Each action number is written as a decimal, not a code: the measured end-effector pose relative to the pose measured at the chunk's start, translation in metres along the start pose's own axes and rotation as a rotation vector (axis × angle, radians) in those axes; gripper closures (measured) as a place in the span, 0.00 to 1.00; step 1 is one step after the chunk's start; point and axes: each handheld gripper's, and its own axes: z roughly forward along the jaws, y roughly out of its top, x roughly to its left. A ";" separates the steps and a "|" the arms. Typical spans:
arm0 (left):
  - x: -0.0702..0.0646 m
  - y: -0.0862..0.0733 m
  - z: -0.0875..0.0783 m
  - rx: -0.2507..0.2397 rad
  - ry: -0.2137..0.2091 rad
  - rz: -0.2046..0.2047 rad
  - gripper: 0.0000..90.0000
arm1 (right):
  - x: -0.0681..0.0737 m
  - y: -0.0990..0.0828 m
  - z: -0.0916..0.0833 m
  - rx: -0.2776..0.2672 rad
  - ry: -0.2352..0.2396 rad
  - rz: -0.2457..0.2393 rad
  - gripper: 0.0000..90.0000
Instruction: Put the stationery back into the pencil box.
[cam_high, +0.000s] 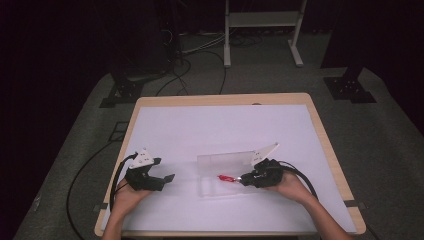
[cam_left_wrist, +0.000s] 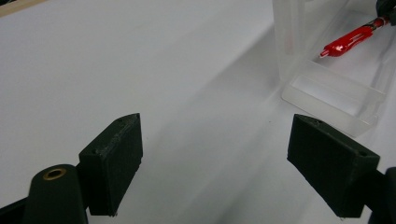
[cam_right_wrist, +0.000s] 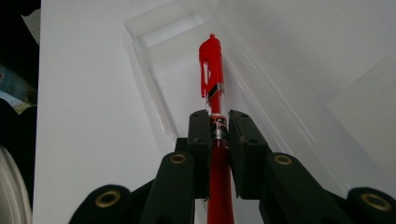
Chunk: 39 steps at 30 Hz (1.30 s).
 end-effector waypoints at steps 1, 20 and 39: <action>0.000 0.000 0.000 -0.001 0.001 -0.001 0.19 | 0.000 0.000 0.001 0.002 0.003 0.000 0.87; 0.000 0.000 0.001 0.000 -0.005 0.006 0.19 | -0.009 -0.007 0.015 0.031 0.023 0.019 0.87; -0.002 0.002 -0.001 -0.012 -0.009 0.009 0.19 | -0.012 -0.012 0.002 -0.029 0.019 0.072 0.72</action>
